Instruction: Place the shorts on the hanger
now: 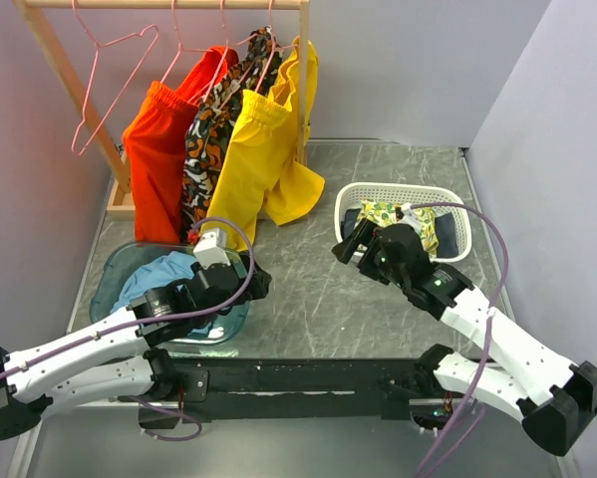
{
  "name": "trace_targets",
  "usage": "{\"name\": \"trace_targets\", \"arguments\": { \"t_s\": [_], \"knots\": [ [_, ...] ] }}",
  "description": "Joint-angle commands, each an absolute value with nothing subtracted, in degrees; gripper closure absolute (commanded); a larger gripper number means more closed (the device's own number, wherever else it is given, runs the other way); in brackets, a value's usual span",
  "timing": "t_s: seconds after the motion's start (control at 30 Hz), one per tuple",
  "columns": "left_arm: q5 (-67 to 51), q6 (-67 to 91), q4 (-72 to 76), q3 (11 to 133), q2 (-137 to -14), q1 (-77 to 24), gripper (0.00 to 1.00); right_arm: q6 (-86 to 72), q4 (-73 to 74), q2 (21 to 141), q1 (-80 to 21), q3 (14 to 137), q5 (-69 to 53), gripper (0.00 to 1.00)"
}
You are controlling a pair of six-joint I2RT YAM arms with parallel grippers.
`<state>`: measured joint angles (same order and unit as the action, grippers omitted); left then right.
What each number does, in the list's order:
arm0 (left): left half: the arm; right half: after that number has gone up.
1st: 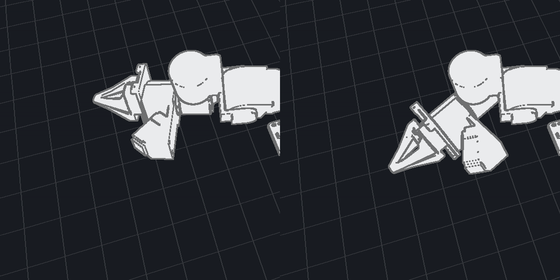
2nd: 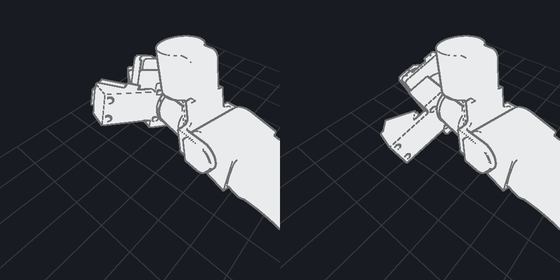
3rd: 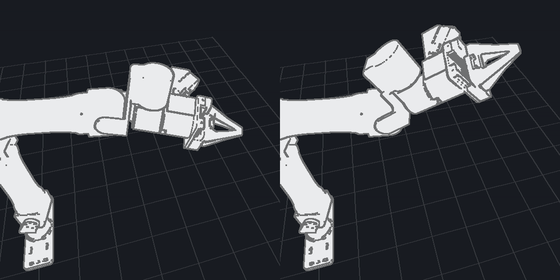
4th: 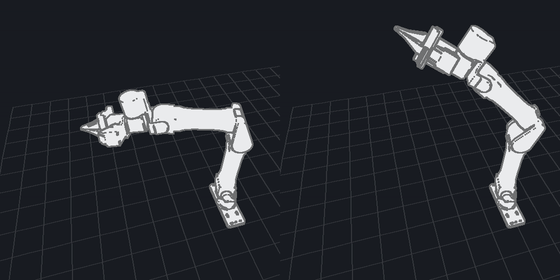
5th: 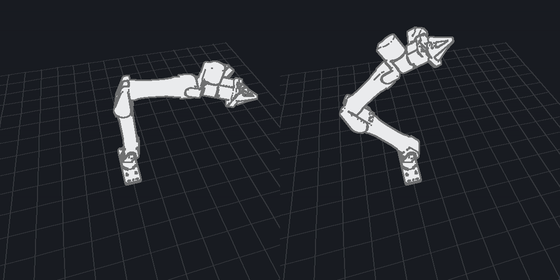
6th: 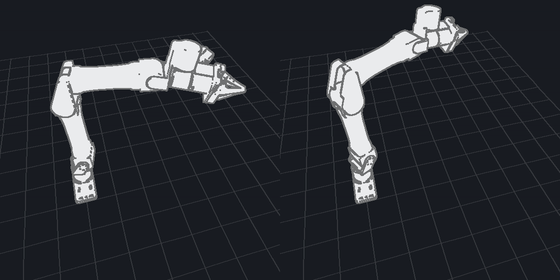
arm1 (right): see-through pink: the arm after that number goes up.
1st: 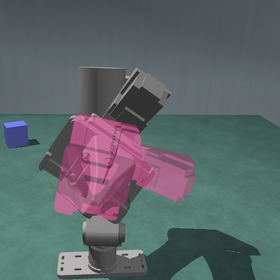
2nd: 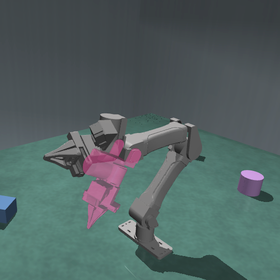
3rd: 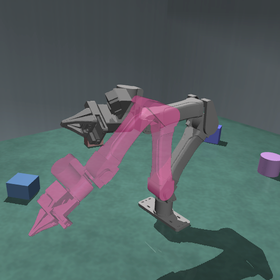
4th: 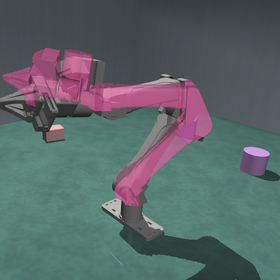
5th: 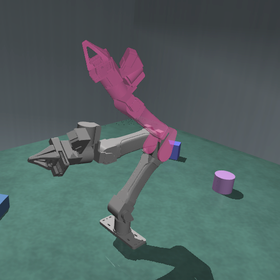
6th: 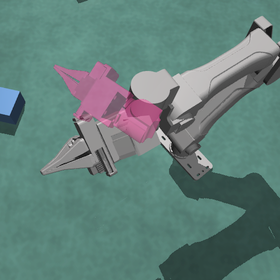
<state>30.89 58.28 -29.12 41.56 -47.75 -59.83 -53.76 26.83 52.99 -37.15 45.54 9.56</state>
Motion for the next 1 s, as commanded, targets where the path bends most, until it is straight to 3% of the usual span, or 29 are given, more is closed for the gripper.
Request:
{"name": "trace_targets", "arguments": {
  "t_s": [0.0, 0.3, 0.47, 0.7, 0.97],
  "knots": [
    [34.01, 63.17, -32.68, 42.71, -47.2, -60.03, 0.03, -49.4, 28.21, 50.28, -37.53, 45.35, 10.55, 0.0],
    [39.81, 79.26, -51.58, 49.39, -52.11, -59.94, 0.03, -48.17, 28.74, 49.48, -37.44, 44.3, 13.36, 0.0],
    [40.26, 80.17, -58.18, 52.74, -56.42, -54.51, 0.04, -47.29, 24.88, 48.78, -37.44, 42.28, 11.78, 0.0],
    [32.08, 71.98, -46.33, 44.31, -52.65, -32.55, 0.04, -45.79, 18.99, 50.18, -37.44, 40.52, 5.55, 0.0],
    [36.03, 79.17, -42.63, 42.1, -63.43, -24.96, 0.03, -43.68, 17.32, 53.17, -37.62, 41.13, 1.06, 0.0]
  ]
}}
